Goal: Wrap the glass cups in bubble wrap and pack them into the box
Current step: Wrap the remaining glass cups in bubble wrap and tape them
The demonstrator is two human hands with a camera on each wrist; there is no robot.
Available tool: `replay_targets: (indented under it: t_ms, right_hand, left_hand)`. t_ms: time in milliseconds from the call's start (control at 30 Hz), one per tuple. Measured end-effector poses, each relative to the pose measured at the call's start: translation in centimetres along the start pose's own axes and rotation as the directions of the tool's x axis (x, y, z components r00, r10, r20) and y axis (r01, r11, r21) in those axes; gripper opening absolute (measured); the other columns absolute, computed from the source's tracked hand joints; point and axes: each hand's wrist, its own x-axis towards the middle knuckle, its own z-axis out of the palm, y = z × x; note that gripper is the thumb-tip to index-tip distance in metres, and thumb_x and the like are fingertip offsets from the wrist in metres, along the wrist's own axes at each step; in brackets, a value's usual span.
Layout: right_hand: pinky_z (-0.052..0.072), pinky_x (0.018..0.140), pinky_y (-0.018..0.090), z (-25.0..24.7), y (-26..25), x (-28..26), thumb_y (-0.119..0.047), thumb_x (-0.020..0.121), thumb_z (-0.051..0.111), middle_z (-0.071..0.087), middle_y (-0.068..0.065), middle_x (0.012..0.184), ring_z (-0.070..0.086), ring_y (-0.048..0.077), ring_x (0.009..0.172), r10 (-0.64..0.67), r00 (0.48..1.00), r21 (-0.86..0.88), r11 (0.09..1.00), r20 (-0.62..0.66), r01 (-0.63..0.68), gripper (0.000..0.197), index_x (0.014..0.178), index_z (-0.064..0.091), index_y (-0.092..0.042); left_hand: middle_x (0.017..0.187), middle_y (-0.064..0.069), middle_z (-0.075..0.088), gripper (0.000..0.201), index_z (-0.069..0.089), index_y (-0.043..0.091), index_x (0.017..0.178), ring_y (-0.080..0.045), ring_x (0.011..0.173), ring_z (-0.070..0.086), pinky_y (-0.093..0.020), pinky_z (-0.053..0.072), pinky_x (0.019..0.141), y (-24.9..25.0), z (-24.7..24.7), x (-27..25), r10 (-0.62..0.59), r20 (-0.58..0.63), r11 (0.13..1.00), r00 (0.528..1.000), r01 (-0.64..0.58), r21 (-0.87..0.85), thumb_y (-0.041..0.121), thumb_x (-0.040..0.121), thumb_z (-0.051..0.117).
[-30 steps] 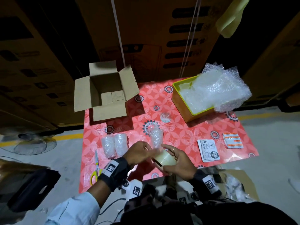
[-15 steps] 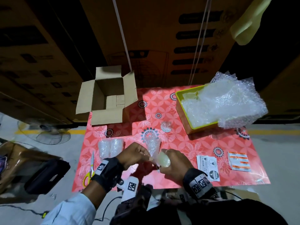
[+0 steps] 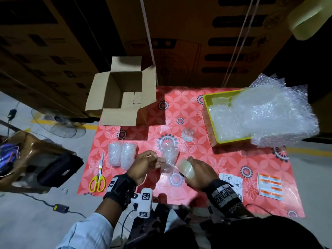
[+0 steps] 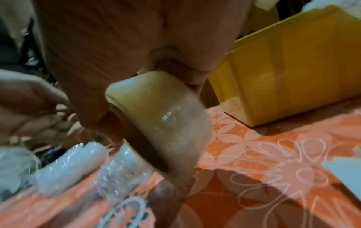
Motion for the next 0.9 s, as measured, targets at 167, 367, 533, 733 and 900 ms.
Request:
replay_targets:
  t_ms: [167,367,533,733,900]
  right_hand:
    - [0.051,0.082,0.032,-0.5,0.2,1.2,-0.044,0.082,0.072,0.071,0.005,0.118,0.065,0.028,0.102,0.053,0.999,-0.038,0.998,-0.008,-0.054,0.066,0.141,0.046,-0.026]
    - [0.055,0.083,0.040,0.7,0.0,2.2,-0.024,0.085,0.070,0.068,0.008,0.115,0.065,0.030,0.097,0.059,0.998,-0.085,0.995,0.031,-0.056,0.082,0.151,0.022,-0.022]
    - [0.050,0.090,0.037,0.5,0.2,2.8,-0.041,0.084,0.067,0.067,0.007,0.124,0.064,0.032,0.110,0.020,1.000,-0.313,0.949,-0.014,-0.023,0.064,0.139,0.045,-0.016]
    - [0.047,0.094,0.034,0.3,1.0,3.3,-0.033,0.081,0.066,0.065,0.006,0.131,0.062,0.030,0.114,-0.032,0.999,-0.324,0.946,-0.016,0.025,0.068,0.144,0.044,-0.016]
    - [0.040,0.099,0.033,0.5,1.2,3.8,-0.038,0.086,0.070,0.064,0.002,0.132,0.060,0.025,0.116,-0.091,0.996,-0.352,0.933,-0.016,0.080,0.064,0.142,0.047,-0.018]
  left_hand:
    - [0.087,-0.021,0.070,0.024,0.054,0.004,0.087,-0.035,0.086,0.076,-0.035,0.063,0.068,-0.8,-0.3,0.7,-0.008,-0.117,0.982,0.993,-0.014,-0.191,0.002,0.109,0.043]
    - [0.080,-0.018,0.063,0.020,0.051,0.006,0.090,-0.028,0.071,0.069,-0.031,0.061,0.063,-1.2,-0.9,2.1,0.007,-0.296,0.962,0.955,-0.087,-0.260,0.003,0.108,0.045]
    - [0.071,-0.012,0.047,0.024,0.045,0.009,0.087,-0.017,0.060,0.047,-0.024,0.052,0.054,-0.7,-0.7,2.3,0.085,-0.360,0.933,0.929,-0.201,-0.298,0.000,0.108,0.042]
    - [0.066,-0.012,0.045,0.026,0.039,0.012,0.089,-0.020,0.058,0.046,-0.035,0.052,0.053,-1.1,-2.3,4.9,0.137,-0.500,0.989,0.855,-0.149,0.016,-0.005,0.108,0.038]
    - [0.081,-0.015,0.066,0.015,0.051,0.012,0.084,-0.038,0.080,0.070,-0.047,0.062,0.081,-2.4,-3.4,7.4,0.096,-0.516,0.941,0.851,0.091,0.326,0.001,0.090,0.059]
